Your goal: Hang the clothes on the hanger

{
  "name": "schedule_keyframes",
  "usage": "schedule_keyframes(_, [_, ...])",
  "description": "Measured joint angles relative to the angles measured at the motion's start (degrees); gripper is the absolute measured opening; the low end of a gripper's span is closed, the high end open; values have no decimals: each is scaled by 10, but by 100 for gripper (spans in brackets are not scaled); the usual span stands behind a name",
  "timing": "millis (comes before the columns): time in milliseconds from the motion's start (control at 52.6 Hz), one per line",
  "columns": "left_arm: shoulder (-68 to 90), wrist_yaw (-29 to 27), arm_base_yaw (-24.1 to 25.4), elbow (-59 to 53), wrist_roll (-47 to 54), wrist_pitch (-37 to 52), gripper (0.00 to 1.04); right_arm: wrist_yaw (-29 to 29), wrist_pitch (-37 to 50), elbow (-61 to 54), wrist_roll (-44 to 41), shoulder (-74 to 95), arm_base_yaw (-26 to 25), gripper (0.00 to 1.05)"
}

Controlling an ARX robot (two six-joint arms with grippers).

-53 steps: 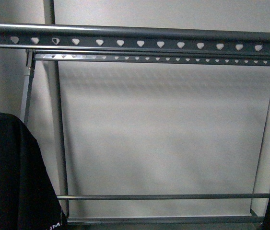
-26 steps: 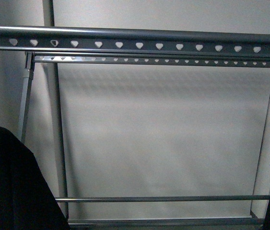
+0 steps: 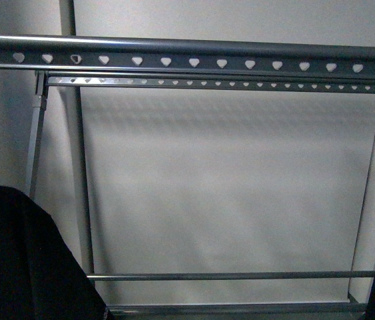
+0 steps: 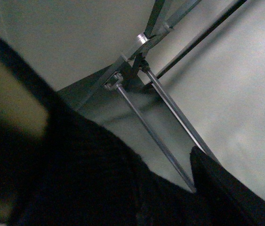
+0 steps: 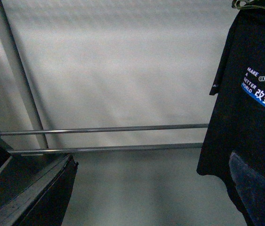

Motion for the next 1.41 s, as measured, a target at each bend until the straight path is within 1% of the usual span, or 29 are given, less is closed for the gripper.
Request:
schedule_keyframes(114, [-1,26,15,-14,-2,3,32,0,0,0,0,0,0,97])
schedule_keyframes(152, [-8,52,22,-31,5,3,22,0,0,0,0,0,0,97])
schedule_keyframes(228, [-28,84,27,-59,17,4,12,0,0,0,0,0,0,97])
schedule_keyframes(266, [-45,112,30,-82,18,8,7,0,0,0,0,0,0,97])
schedule_keyframes(304, [-61,134,33,-102,19,13,4,0,0,0,0,0,0,97])
schedule_keyframes(399, [-127,183,31,-163,59,15,4,-1,0,0,0,0,0,97])
schedule_keyframes(514, [-222,258,23,-230,117,5,4,0,0,0,0,0,0,97])
schedule_keyframes(552, [-273,308,15,-258,154,-9,4,0,0,0,0,0,0,97])
schedule_keyframes(609, [-333,366,-3,-283,194,-33,4,0,0,0,0,0,0,97])
schedule_keyframes(742, [-439,503,-46,-289,322,-126,4,0,0,0,0,0,0,97])
schedule_keyframes(818, [-455,564,-70,-279,395,-161,4,0,0,0,0,0,0,97])
schedule_keyframes(856, [-452,607,-81,-262,448,-201,4,0,0,0,0,0,0,97])
schedule_keyframes(913, [-438,650,-94,-236,525,-251,4,0,0,0,0,0,0,97])
schedule_keyframes(932, [-424,668,-101,-218,579,-279,4,0,0,0,0,0,0,97])
schedule_keyframes(989, [-392,677,-114,-191,692,-287,4,0,0,0,0,0,0,97])
schedule_keyframes(1008, [-375,678,-118,-178,754,-290,4,0,0,0,0,0,0,97])
schedule_keyframes(1103, [-329,675,-130,-138,906,-310,4,0,0,0,0,0,0,97])
schedule_keyframes(1122, [-316,675,-133,-128,951,-319,4,0,0,0,0,0,0,97])
schedule_keyframes(1141, [-297,666,-139,-114,1025,-336,4,0,0,0,0,0,0,97])
schedule_keyframes(1160, [-286,658,-144,-107,1055,-338,4,0,0,0,0,0,0,97])
schedule_keyframes(1179, [-266,637,-156,-99,1141,-329,4,0,0,0,0,0,0,97])
schedule_keyframes(1198, [-262,633,-158,-99,1150,-324,4,0,0,0,0,0,0,97])
schedule_keyframes(1255, [-243,612,-173,-94,1238,-305,4,0,0,0,0,0,0,97])
schedule_keyframes(1370, [-221,610,-207,-81,1332,-271,4,0,0,0,0,0,0,97])
schedule_keyframes(1408, [-221,610,-218,-81,1359,-247,4,0,0,0,0,0,0,97])
